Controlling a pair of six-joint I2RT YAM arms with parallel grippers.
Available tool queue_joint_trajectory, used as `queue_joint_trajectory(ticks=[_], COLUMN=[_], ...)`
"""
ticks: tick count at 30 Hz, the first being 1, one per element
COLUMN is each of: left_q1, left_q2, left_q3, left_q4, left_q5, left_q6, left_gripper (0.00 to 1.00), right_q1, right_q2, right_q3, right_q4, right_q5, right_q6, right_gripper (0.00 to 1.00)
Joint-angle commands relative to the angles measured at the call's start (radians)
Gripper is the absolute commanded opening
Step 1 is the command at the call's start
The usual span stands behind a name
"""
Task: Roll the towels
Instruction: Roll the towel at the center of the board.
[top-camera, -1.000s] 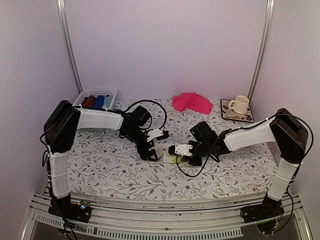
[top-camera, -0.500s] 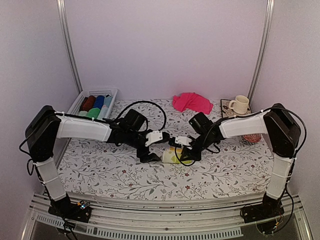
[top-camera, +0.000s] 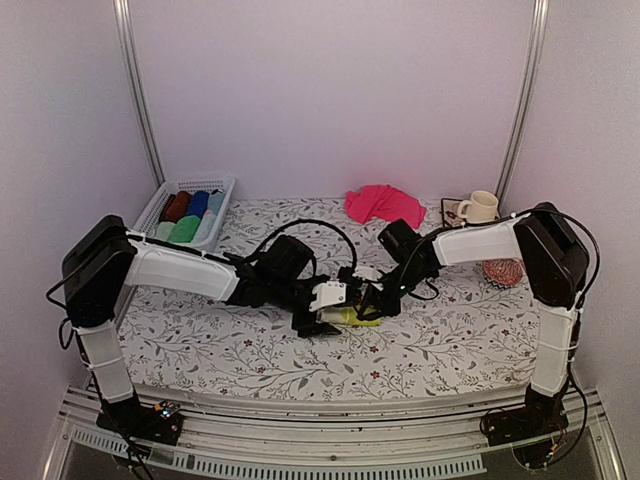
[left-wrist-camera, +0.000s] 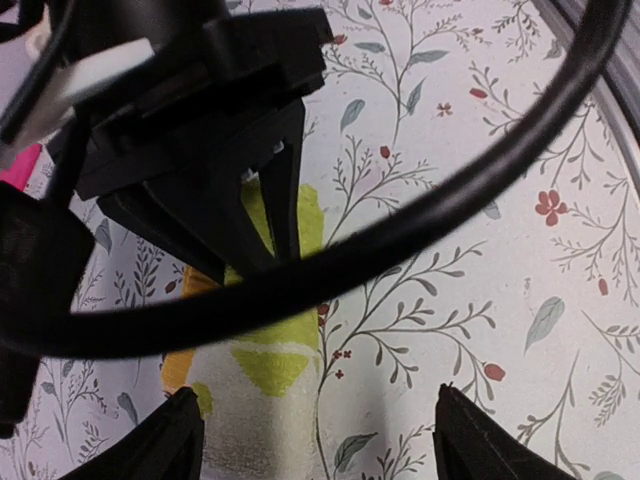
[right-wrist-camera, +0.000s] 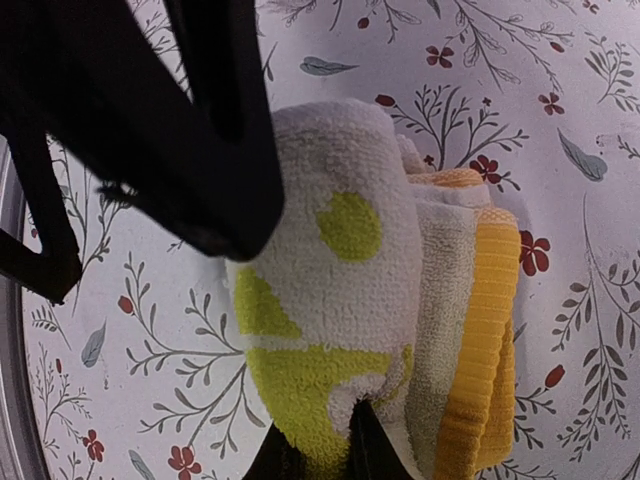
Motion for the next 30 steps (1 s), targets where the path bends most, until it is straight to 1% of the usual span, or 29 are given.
queue_joint_trajectory(ticks=[1,5,9,10,13,17,18,19,21,22,23,26,27,30], left_q1=[-0.019,-0.023,-0.026,-0.028,-0.032,-0.041,-0.042,-0.046,-0.05,-0.051,-0.052,-0.053,-0.053,-0.053], left_q2=[0.057,0.078,0.098,0.132,0.155,0.188,0.198,0.207,0.223,0.23,0.236,0.242,0.244,0.247], left_q3=[0.001,-0.007,0.011,0.017,0.032,0.068,0.075,0.081,0.091,0.096,0.098,0.1,0.102,0.105], left_q4=[0.038,0.071,0.082,0.082,0.081,0.052,0.044,0.039,0.03,0.025,0.018,0.006,0.003,-0.015], left_q5=[-0.037,-0.072,-0.137,-0.151,-0.175,-0.183,-0.189,-0.195,-0.203,-0.209,-0.21,-0.212,-0.213,-0.216], left_q6=[0.022,0.029,0.03,0.03,0.037,0.037,0.037,0.035,0.033,0.03,0.028,0.022,0.02,0.015], left_gripper=[0.79,0.77,0.76,0.76,0.75,0.69,0.66,0.6,0.46,0.38,0.29,0.1,0.05,0.03], right_q1=[-0.023,-0.039,-0.045,-0.044,-0.044,-0.044,-0.044,-0.044,-0.044,-0.044,-0.045,-0.045,-0.044,-0.048], right_q2=[0.041,0.065,0.088,0.092,0.097,0.097,0.094,0.091,0.083,0.081,0.079,0.064,0.057,0.021], right_q3=[0.02,0.057,0.077,0.08,0.087,0.101,0.104,0.106,0.11,0.113,0.116,0.118,0.118,0.11], right_q4=[-0.06,-0.095,-0.114,-0.117,-0.125,-0.139,-0.142,-0.142,-0.145,-0.147,-0.149,-0.146,-0.144,-0.122], right_q5=[-0.073,-0.118,-0.136,-0.14,-0.145,-0.148,-0.149,-0.15,-0.149,-0.149,-0.148,-0.139,-0.133,-0.119], right_q6=[0.007,0.0,-0.002,-0.002,0.002,0.006,0.007,0.008,0.01,0.012,0.012,0.02,0.02,0.029], right_gripper=[0.14,0.14,0.14,0.14,0.15,0.18,0.18,0.18,0.23,0.24,0.24,0.27,0.29,0.39])
